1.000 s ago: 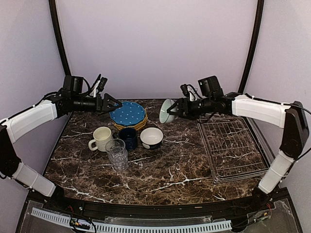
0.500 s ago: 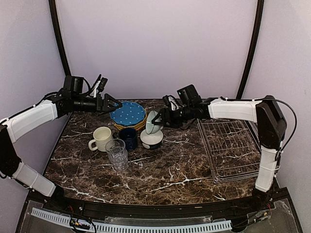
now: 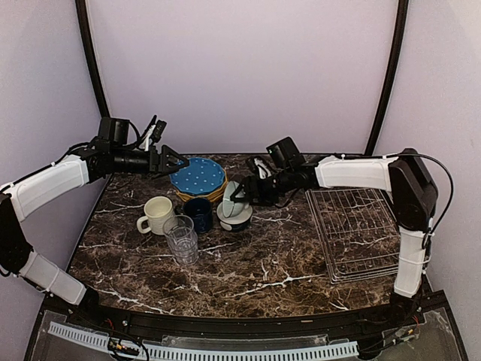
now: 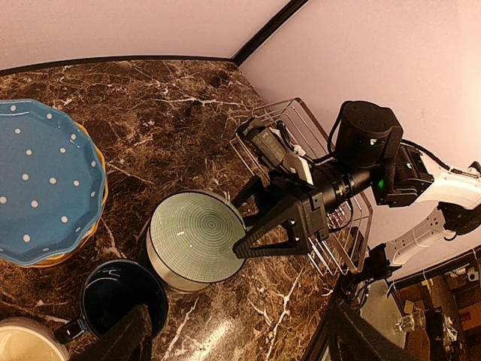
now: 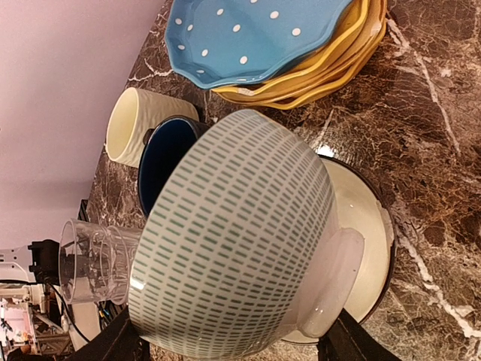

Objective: Unload the mixed dishes from the dish rack
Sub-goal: Place the bowl in the bowl.

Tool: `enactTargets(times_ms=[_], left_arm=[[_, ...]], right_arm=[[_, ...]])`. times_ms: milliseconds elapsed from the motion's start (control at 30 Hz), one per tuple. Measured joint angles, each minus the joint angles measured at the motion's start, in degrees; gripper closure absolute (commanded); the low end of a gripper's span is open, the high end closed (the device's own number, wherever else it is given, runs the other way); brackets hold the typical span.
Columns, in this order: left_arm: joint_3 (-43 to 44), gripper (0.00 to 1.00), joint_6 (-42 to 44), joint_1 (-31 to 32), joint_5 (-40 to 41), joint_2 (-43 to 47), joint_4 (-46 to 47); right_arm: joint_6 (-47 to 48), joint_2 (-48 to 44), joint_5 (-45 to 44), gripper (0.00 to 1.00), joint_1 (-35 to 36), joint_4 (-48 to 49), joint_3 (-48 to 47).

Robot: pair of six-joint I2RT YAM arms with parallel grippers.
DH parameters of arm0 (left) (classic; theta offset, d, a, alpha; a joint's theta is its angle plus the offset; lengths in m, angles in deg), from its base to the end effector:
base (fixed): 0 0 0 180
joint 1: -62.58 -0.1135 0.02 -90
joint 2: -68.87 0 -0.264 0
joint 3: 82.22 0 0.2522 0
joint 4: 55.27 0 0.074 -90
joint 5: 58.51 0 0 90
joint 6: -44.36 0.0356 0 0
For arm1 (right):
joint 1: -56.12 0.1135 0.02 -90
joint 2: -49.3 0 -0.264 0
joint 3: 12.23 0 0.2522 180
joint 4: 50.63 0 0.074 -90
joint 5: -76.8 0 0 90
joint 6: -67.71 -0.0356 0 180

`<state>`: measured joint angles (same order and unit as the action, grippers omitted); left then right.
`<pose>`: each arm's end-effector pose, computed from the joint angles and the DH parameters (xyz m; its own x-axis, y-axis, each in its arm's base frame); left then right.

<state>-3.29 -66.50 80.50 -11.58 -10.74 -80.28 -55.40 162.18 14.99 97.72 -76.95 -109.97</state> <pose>0.2919 -0.1200 0.3268 -0.6740 -0.0554 -0.7367 0.6103 0.5201 -0.5975 0.3217 0.3081 0.2211 -0.8790 -0.1366 -0.4569 -0.4415 0.5953 0.6714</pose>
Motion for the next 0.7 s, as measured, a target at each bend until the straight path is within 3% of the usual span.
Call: enactTargets(times_ms=[200, 467, 700], left_arm=[[0.0, 0.21, 0.0, 0.0, 0.0, 0.0, 0.0], [0.0, 0.21, 0.0, 0.0, 0.0, 0.0, 0.0], [0.0, 0.21, 0.0, 0.0, 0.0, 0.0, 0.0]], right_arm=[[0.0, 0.1, -0.4, 0.66, 0.4, -0.5, 0.0], [0.1, 0.1, -2.6, 0.53, 0.6, -2.6, 0.0], [1.1, 1.5, -4.8, 0.28, 1.3, -6.0, -1.7]])
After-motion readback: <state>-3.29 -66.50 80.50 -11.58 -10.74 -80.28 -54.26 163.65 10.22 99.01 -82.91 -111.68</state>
